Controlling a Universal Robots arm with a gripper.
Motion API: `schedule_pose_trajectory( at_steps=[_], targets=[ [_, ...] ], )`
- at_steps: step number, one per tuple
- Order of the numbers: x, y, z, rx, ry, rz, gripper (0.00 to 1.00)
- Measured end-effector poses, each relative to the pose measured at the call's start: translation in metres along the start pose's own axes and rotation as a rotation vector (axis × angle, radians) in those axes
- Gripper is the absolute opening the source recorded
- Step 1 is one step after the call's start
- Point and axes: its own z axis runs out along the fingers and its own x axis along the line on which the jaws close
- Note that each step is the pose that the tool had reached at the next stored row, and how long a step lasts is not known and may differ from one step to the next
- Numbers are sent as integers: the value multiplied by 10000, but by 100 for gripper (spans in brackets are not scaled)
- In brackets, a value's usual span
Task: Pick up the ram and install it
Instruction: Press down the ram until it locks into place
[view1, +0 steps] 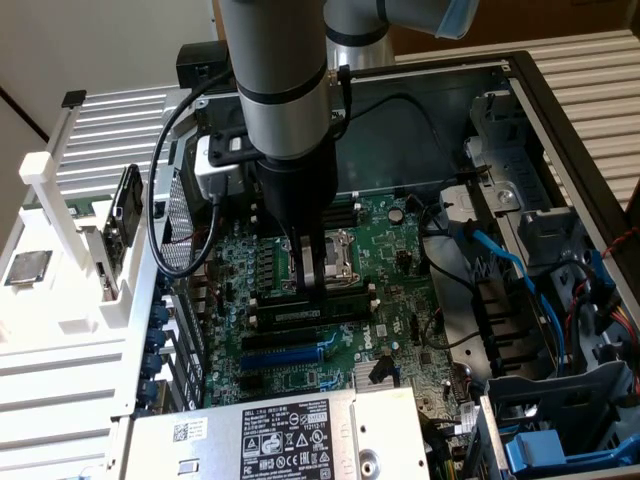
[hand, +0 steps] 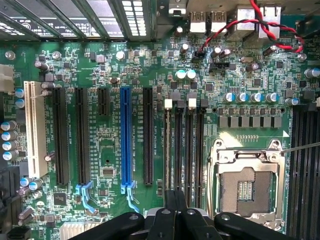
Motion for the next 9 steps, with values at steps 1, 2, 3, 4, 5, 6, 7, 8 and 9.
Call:
schedule_pose_trajectory(
  at_steps=[1, 2, 3, 4, 5, 6, 7, 8, 9],
  targets=[
    [0, 0, 0, 0, -1, -1, 10],
    [1, 0, 0, 0, 0, -2, 10],
    [2, 0, 1, 0, 0, -1, 10],
    [3, 0, 3, 0, 1, -1, 10],
    [5, 1, 5, -2, 4, -1, 10],
    [6, 1, 9, -1, 3, -1, 10],
    [6, 1, 12, -1, 3, -1, 10],
    [7, 1, 18, 0, -2, -1, 10],
    [7, 1, 23, 0, 1, -1, 10]
  ],
)
